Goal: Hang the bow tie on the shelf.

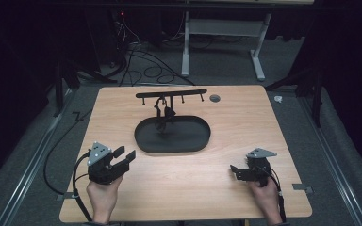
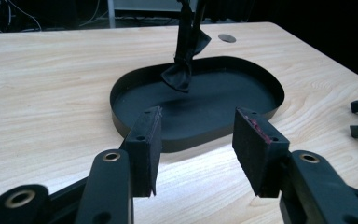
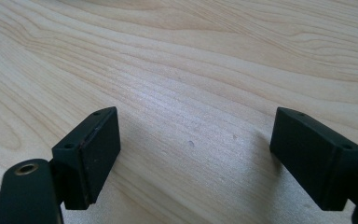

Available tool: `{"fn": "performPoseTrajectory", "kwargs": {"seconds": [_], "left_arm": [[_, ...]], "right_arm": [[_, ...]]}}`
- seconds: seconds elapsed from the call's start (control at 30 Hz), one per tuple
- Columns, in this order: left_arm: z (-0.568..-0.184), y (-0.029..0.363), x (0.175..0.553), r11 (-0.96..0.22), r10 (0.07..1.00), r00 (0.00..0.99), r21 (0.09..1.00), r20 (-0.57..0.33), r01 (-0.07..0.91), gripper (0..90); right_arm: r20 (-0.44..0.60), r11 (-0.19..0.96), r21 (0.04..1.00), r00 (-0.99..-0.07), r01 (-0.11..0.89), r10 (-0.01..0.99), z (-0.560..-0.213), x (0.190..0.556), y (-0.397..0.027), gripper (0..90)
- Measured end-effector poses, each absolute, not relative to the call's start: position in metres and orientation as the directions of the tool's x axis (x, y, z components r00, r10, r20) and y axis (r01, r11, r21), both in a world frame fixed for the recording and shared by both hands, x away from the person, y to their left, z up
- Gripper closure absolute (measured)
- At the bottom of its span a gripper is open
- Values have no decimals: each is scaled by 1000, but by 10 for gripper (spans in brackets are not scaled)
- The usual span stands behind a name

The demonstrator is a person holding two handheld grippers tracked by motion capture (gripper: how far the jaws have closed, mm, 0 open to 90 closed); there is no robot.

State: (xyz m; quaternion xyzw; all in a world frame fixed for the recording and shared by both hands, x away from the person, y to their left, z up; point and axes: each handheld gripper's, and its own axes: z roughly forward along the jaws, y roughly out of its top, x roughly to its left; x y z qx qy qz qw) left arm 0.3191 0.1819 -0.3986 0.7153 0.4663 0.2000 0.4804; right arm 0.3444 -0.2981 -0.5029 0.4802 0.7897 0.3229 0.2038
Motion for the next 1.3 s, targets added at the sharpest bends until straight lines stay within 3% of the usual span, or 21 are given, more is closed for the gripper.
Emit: {"fn": "performPoseTrajectory", "kwargs": {"seconds": [1.3], "left_arm": [[-432,163,322,-149,850,496,825,-175,546,524]], "right_arm": [[-12,330,705,-455,628,890,-503,344,-298,173]]}}
